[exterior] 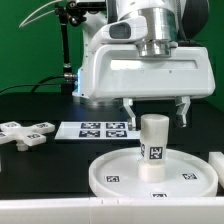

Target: Assemble round table

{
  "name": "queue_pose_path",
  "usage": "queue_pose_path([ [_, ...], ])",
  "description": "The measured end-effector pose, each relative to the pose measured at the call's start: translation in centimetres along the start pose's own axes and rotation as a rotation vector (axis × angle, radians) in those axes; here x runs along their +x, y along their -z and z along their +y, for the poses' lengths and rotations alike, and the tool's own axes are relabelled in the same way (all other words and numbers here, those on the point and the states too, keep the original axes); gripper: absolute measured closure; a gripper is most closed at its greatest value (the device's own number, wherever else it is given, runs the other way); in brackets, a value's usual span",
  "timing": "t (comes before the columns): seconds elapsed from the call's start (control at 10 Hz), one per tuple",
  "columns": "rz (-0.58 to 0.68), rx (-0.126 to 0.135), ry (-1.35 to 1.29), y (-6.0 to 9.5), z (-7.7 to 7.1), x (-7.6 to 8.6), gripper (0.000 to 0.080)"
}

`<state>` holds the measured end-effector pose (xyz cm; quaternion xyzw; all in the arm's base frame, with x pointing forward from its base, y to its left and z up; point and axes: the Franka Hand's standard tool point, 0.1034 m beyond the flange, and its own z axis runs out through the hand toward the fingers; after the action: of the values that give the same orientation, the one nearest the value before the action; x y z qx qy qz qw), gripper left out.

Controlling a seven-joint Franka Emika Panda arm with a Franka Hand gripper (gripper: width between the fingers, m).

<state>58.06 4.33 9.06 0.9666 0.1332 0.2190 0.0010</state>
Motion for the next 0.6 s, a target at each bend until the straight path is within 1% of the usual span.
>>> queue_pose_path([
  [0.1, 0.004, -0.003, -0.001, 0.4, 0.2, 0.3, 0.0158],
  [0.4, -0.001, -0.005, -0.004, 2.2, 0.8, 1.2, 0.0151],
  [0.6, -0.019, 0.007, 0.0, 3.3, 0.7, 2.1, 0.0151],
])
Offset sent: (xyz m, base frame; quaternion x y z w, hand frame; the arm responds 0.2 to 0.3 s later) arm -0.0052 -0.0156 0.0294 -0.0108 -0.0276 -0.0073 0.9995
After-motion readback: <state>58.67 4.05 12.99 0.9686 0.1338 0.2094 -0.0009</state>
